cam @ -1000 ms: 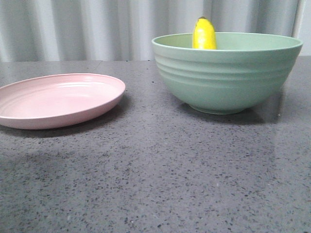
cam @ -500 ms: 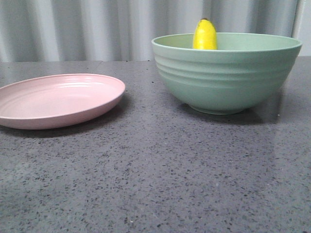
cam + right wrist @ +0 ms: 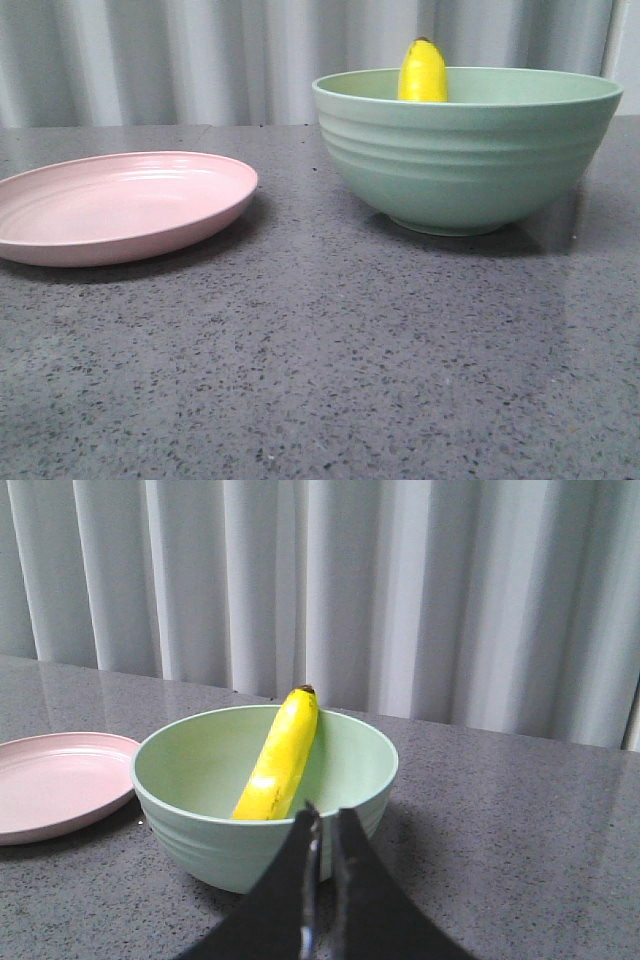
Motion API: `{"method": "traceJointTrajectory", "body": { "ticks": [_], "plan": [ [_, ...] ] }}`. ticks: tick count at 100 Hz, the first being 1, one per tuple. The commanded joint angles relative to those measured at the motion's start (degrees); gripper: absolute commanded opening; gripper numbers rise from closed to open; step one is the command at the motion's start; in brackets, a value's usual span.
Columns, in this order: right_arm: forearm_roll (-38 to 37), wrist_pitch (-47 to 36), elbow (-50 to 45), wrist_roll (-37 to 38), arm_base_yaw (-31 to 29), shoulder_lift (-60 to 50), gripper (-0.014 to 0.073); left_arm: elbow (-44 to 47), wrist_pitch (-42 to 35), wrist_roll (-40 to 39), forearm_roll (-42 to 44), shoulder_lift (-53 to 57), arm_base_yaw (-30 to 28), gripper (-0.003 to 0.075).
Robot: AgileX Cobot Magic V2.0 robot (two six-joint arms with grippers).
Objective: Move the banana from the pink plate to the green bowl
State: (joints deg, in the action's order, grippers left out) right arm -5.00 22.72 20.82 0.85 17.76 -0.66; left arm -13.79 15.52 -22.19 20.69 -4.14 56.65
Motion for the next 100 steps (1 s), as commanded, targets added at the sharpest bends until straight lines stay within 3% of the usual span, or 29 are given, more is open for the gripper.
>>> {"method": "traceJointTrajectory", "body": {
  "ticks": [1,41,59,72,83,100],
  "plan": [
    [-0.88,-4.1,1.27,-0.01,-0.27,-0.4,-0.0074,-1.48,-4.33,-0.43,0.44,-0.52,0.33,-0.0019],
    [-0.88,-4.1,1.27,-0.01,-0.27,-0.4,-0.0074,-1.14,-3.27,-0.43,1.21,-0.52,0.33,-0.0019],
    [-0.88,-4.1,1.27,-0.01,-0.27,-0.4,-0.0074,-0.14,0.18,1.01,-5.81,-0.45,-1.99,-0.0019],
    [-0.88,-4.1,1.27,-0.01,-0.27,-0.4,-0.0074,1.83,-1.53,13.7,-15.05,-0.45,-8.74,-0.0019],
    [-0.88,-4.1,1.27,-0.01,-0.27,-0.4,-0.0074,4.94,-10.56,28.89,-24.07,-0.45,-17.51,-0.0019],
    [-0.88,-4.1,1.27,-0.01,-0.27,-0.4,-0.0074,9.69,-22.26,31.11,-25.2,-0.29,-31.09,-0.0019]
  ]
}}
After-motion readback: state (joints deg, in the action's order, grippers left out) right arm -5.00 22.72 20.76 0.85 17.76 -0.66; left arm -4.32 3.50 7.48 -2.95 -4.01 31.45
